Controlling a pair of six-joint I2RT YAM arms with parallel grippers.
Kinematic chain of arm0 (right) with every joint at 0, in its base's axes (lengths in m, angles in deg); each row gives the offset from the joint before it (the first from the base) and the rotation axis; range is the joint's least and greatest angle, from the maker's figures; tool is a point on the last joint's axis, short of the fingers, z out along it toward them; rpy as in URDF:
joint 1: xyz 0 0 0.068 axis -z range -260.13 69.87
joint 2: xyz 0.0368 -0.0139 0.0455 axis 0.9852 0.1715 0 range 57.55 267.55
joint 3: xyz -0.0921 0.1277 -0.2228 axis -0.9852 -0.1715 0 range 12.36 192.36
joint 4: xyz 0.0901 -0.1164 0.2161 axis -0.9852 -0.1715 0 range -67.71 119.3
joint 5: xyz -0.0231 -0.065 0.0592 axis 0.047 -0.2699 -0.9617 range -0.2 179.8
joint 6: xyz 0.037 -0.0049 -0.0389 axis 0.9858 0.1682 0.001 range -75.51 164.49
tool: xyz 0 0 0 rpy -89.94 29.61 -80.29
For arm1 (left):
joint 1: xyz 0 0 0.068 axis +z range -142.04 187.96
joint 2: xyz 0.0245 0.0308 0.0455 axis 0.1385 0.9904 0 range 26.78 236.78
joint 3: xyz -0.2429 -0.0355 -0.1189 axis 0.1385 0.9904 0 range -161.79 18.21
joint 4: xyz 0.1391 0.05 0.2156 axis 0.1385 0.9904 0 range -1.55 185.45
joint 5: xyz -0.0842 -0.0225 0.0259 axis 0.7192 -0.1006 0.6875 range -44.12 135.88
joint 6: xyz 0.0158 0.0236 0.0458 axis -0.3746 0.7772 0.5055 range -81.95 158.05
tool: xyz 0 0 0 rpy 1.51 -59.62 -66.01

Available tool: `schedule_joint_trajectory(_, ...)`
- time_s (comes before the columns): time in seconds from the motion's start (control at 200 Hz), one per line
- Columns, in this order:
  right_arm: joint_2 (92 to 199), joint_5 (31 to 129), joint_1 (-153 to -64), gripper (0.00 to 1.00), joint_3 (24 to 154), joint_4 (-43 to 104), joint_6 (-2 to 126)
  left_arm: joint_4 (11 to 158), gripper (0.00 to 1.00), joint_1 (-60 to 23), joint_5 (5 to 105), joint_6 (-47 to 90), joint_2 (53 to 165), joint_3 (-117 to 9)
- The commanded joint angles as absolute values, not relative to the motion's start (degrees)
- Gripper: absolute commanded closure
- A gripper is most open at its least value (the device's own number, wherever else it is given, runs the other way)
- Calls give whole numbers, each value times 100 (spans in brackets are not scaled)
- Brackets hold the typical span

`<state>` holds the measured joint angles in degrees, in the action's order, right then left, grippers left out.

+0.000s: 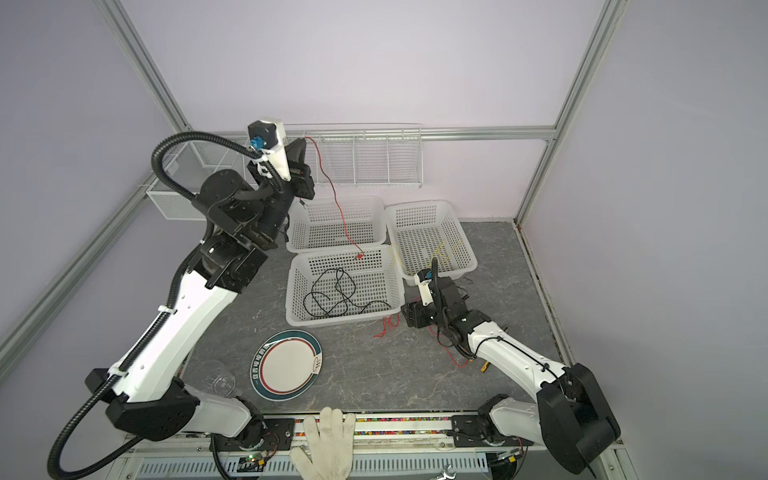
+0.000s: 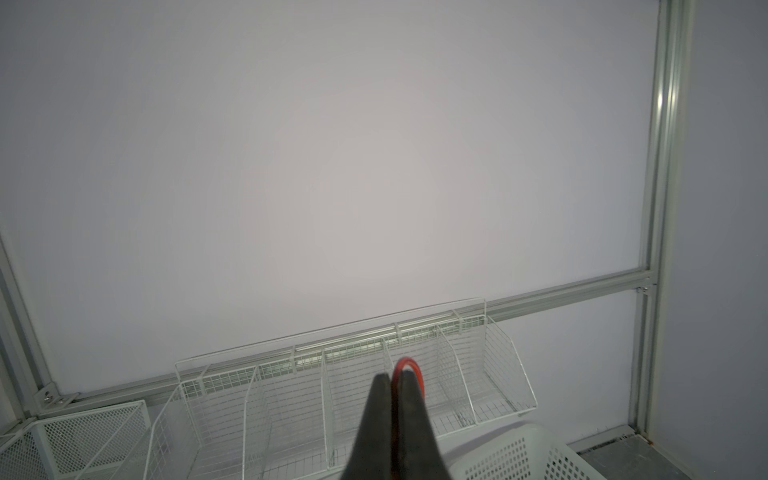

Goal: Untangle the cables

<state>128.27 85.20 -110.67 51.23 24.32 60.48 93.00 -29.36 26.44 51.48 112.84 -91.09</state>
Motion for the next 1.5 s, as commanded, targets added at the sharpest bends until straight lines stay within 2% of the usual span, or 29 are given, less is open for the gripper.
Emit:
schedule_joint_trajectory(0.0, 12823, 8545, -11103, 24, 5038, 2549, 5952, 9536, 100, -2563, 2783, 4817, 11838, -9860)
schedule_joint_trajectory(0.12, 12943, 8515, -11102, 24, 5066, 2595, 5969, 9880, 100, -2220, 2870, 4493, 12519, -10619)
schedule_joint_trajectory(0.225, 13073, 8479, -11104, 24, 5094, 2652, 5968, 9842, 100, -2122, 2836, 4455, 12775, -10542)
schedule_joint_trajectory(0.55, 13436, 8332, -11108, 24, 5256, 2709, 5887, 8735, 100, -2122, 2623, 4174, 12543, -7922)
schedule_joint_trajectory(0.785, 13464, 8355, -11114, 24, 5270, 2701, 5890, 8758, 100, -2122, 2717, 3887, 12544, -7131)
schedule_joint_trajectory(1.005, 13350, 8462, -11113, 24, 5229, 2606, 5889, 9457, 100, -2109, 2300, 3919, 13101, -7577)
schedule_joint_trajectory(1.17, 13193, 8615, -11110, 24, 5170, 2450, 5860, 9460, 100, -2104, 2085, 4848, 13682, -8017)
schedule_joint_trajectory(1.31, 13022, 8695, -11110, 23, 5062, 2366, 5873, 9393, 100, -2096, 2196, 5616, 14034, -8199)
schedule_joint_trajectory(1.494, 12949, 8710, -11110, 22, 5068, 2270, 5872, 10225, 100, -2096, 2427, 5729, 14684, -9101)
